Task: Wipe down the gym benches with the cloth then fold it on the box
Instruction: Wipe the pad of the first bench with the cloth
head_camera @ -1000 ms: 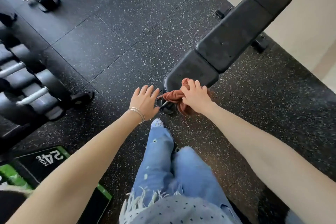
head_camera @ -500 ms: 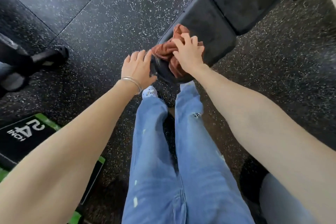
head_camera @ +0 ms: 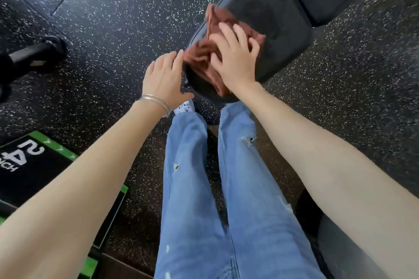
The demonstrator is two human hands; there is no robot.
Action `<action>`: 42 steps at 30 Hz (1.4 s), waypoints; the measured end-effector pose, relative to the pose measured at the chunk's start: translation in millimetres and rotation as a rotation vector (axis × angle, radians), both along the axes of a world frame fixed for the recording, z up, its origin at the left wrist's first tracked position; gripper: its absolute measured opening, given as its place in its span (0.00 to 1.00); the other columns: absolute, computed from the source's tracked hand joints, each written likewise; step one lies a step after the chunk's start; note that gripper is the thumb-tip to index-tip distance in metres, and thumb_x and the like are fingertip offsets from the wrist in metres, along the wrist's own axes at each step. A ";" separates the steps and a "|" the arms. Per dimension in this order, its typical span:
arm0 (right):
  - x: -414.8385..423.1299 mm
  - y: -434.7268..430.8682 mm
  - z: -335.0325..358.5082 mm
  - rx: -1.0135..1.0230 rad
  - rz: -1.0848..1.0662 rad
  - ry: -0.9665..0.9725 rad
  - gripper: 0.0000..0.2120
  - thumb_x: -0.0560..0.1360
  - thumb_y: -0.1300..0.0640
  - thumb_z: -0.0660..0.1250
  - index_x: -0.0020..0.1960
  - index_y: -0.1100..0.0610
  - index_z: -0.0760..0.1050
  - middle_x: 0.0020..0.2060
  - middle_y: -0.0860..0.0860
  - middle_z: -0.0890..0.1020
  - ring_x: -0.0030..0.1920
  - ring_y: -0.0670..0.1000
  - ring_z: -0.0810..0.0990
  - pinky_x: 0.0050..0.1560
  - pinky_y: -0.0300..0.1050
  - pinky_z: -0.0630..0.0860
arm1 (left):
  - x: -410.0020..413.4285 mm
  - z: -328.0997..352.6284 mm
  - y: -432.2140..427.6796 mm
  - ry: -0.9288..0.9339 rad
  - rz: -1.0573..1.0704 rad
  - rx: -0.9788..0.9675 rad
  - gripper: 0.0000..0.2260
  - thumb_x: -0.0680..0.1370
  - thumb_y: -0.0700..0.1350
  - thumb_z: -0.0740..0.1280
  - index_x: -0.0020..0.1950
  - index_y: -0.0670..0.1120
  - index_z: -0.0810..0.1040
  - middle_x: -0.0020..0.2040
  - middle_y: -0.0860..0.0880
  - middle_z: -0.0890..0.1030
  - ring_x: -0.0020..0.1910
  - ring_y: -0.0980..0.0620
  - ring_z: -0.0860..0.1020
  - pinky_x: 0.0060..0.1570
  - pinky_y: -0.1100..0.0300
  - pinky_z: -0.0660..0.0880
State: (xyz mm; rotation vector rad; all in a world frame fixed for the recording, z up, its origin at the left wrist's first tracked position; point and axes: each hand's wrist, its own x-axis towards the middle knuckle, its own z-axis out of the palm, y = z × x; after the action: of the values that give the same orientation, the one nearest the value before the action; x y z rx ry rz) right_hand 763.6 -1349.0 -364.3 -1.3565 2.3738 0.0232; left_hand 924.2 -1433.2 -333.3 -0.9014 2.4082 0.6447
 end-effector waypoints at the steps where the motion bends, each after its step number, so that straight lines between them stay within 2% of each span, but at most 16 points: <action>1: -5.1 -20.0 -1.7 -0.004 -0.048 -0.028 0.18 0.74 0.48 0.57 0.63 0.47 0.71 0.71 0.46 0.67 0.72 0.53 0.60 0.65 0.61 0.58 | -0.7 0.1 -3.0 0.008 0.011 -0.007 0.44 0.69 0.56 0.72 0.77 0.42 0.53 0.74 0.42 0.61 0.73 0.43 0.60 0.72 0.47 0.58; 4: -3.6 -54.4 -6.1 -0.015 -0.076 -0.081 0.16 0.74 0.49 0.57 0.60 0.48 0.73 0.69 0.47 0.70 0.73 0.55 0.58 0.67 0.66 0.54 | 0.7 1.6 -13.5 0.005 0.048 -0.035 0.45 0.69 0.55 0.73 0.77 0.41 0.53 0.74 0.42 0.61 0.73 0.42 0.60 0.72 0.46 0.58; 6: 11.9 -46.0 -3.4 -0.040 -0.026 -0.075 0.16 0.73 0.49 0.58 0.59 0.50 0.75 0.68 0.46 0.71 0.73 0.54 0.60 0.68 0.62 0.54 | 4.5 2.8 -20.4 0.004 0.073 -0.052 0.45 0.68 0.53 0.74 0.76 0.41 0.53 0.74 0.41 0.61 0.73 0.41 0.60 0.71 0.47 0.59; 10: 41.2 11.4 8.7 -0.194 0.217 -0.116 0.13 0.67 0.54 0.65 0.50 0.53 0.79 0.61 0.48 0.78 0.67 0.55 0.71 0.62 0.60 0.64 | 11.7 4.1 -29.3 -0.023 0.040 -0.020 0.42 0.71 0.47 0.73 0.77 0.41 0.51 0.74 0.41 0.60 0.73 0.41 0.59 0.71 0.47 0.59; 13: 32.7 47.4 11.5 -0.240 0.308 -0.106 0.12 0.66 0.56 0.67 0.49 0.54 0.81 0.59 0.48 0.80 0.64 0.56 0.75 0.61 0.59 0.67 | 11.1 4.5 -28.8 -0.032 0.008 -0.037 0.37 0.72 0.36 0.67 0.77 0.41 0.52 0.75 0.42 0.60 0.73 0.41 0.59 0.70 0.48 0.59; 16: 10.2 72.0 14.9 -0.145 0.166 -0.096 0.13 0.67 0.56 0.67 0.52 0.54 0.79 0.63 0.48 0.78 0.67 0.54 0.71 0.62 0.58 0.65 | 2.6 3.9 -24.0 0.005 0.022 -0.018 0.33 0.75 0.38 0.63 0.77 0.41 0.53 0.75 0.43 0.60 0.73 0.42 0.60 0.70 0.49 0.59; 19: -23.4 52.4 2.8 -0.058 -0.188 -0.066 0.17 0.72 0.53 0.63 0.60 0.51 0.75 0.69 0.47 0.70 0.72 0.51 0.62 0.67 0.57 0.58 | -10.4 -0.1 -19.8 0.048 0.025 0.026 0.30 0.78 0.44 0.61 0.77 0.41 0.53 0.75 0.43 0.60 0.73 0.42 0.60 0.71 0.50 0.59; 22: -40.6 8.8 -8.2 -0.049 -0.469 -0.059 0.19 0.75 0.46 0.60 0.65 0.49 0.70 0.72 0.47 0.66 0.74 0.53 0.58 0.69 0.64 0.55 | -22.9 -4.5 -18.2 0.077 0.056 0.062 0.29 0.79 0.47 0.60 0.77 0.41 0.53 0.76 0.43 0.59 0.74 0.42 0.59 0.71 0.49 0.59; 23: -36.9 3.5 -11.0 -0.041 -0.485 -0.068 0.22 0.75 0.42 0.60 0.66 0.49 0.69 0.72 0.47 0.65 0.74 0.54 0.57 0.69 0.66 0.53 | -26.8 -5.7 -18.1 0.086 0.070 0.070 0.29 0.79 0.47 0.60 0.77 0.41 0.53 0.76 0.43 0.59 0.74 0.42 0.59 0.71 0.49 0.59; 25: -17.1 17.2 -10.3 -0.023 -0.382 -0.047 0.27 0.74 0.37 0.61 0.68 0.49 0.68 0.73 0.47 0.64 0.75 0.54 0.55 0.69 0.65 0.51 | -33.6 -7.6 -17.4 0.101 0.090 0.088 0.29 0.80 0.48 0.59 0.77 0.41 0.53 0.76 0.43 0.59 0.74 0.42 0.59 0.71 0.49 0.59; 28: 6.8 72.5 -0.6 -0.019 -0.196 0.018 0.26 0.74 0.37 0.59 0.67 0.49 0.71 0.72 0.48 0.67 0.74 0.55 0.59 0.70 0.62 0.54 | -42.0 -10.5 -15.1 0.104 0.096 0.105 0.29 0.80 0.49 0.59 0.77 0.40 0.53 0.76 0.42 0.59 0.73 0.41 0.59 0.71 0.49 0.58; 32: -10.9 100.5 -1.1 -0.006 -0.111 -0.006 0.26 0.74 0.37 0.54 0.65 0.48 0.74 0.71 0.49 0.68 0.73 0.57 0.61 0.68 0.64 0.57 | -55.4 -14.3 -8.0 0.077 0.125 0.150 0.31 0.79 0.51 0.61 0.76 0.39 0.52 0.75 0.41 0.59 0.73 0.41 0.59 0.70 0.48 0.59; 34: -29.7 85.7 -10.2 -0.011 -0.165 -0.004 0.23 0.75 0.38 0.58 0.66 0.47 0.72 0.71 0.49 0.67 0.73 0.57 0.60 0.68 0.67 0.56 | -62.0 -15.6 -7.1 0.070 0.148 0.161 0.33 0.79 0.52 0.61 0.76 0.39 0.51 0.76 0.41 0.58 0.73 0.41 0.60 0.70 0.47 0.61; 37: -65.0 32.5 -27.7 -0.041 -0.473 -0.044 0.24 0.75 0.38 0.60 0.68 0.45 0.67 0.72 0.46 0.65 0.73 0.56 0.57 0.67 0.70 0.54 | -70.0 -18.0 -10.7 0.065 0.153 0.160 0.33 0.79 0.52 0.61 0.76 0.39 0.51 0.75 0.41 0.59 0.73 0.41 0.60 0.69 0.46 0.62; 39: -79.8 0.2 -35.5 -0.044 -0.590 -0.036 0.25 0.75 0.36 0.59 0.69 0.44 0.66 0.71 0.46 0.65 0.72 0.57 0.58 0.65 0.71 0.55 | -75.7 -19.5 -12.4 0.059 0.159 0.157 0.33 0.79 0.52 0.61 0.77 0.39 0.50 0.75 0.41 0.59 0.72 0.40 0.61 0.69 0.45 0.63; 42: -67.5 12.8 -31.6 -0.081 -0.478 0.065 0.23 0.74 0.37 0.60 0.65 0.45 0.71 0.68 0.47 0.70 0.69 0.56 0.64 0.64 0.64 0.60 | -85.9 -19.5 -11.4 0.058 0.178 0.152 0.34 0.79 0.52 0.62 0.77 0.39 0.50 0.75 0.41 0.60 0.71 0.40 0.62 0.69 0.46 0.63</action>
State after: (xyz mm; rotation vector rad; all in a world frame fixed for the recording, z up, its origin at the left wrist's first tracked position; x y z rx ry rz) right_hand 696.1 -1336.2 -395.9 -0.7988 2.7176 -0.1671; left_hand 838.4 -1444.6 -352.7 -1.0528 2.3082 0.9191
